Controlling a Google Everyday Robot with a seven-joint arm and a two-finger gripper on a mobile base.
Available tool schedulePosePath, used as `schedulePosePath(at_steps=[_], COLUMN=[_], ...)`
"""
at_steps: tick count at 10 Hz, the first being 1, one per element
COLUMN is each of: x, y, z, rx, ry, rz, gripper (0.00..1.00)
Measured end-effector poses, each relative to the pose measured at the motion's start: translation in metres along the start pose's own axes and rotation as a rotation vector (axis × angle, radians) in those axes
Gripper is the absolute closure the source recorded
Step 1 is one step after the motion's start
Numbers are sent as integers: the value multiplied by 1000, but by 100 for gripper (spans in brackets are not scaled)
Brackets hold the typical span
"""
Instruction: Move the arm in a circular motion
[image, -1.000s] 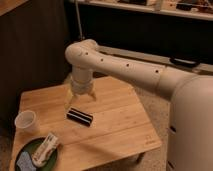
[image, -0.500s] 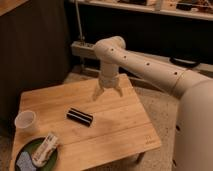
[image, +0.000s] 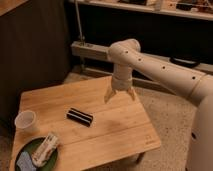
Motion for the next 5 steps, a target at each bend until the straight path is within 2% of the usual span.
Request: schedulePosePath(at_steps=[3, 5], x=[-37, -78], y=[10, 13], z=[-1, 2], rx=[11, 32], ry=[4, 2], rz=[16, 24], gripper=[20, 20])
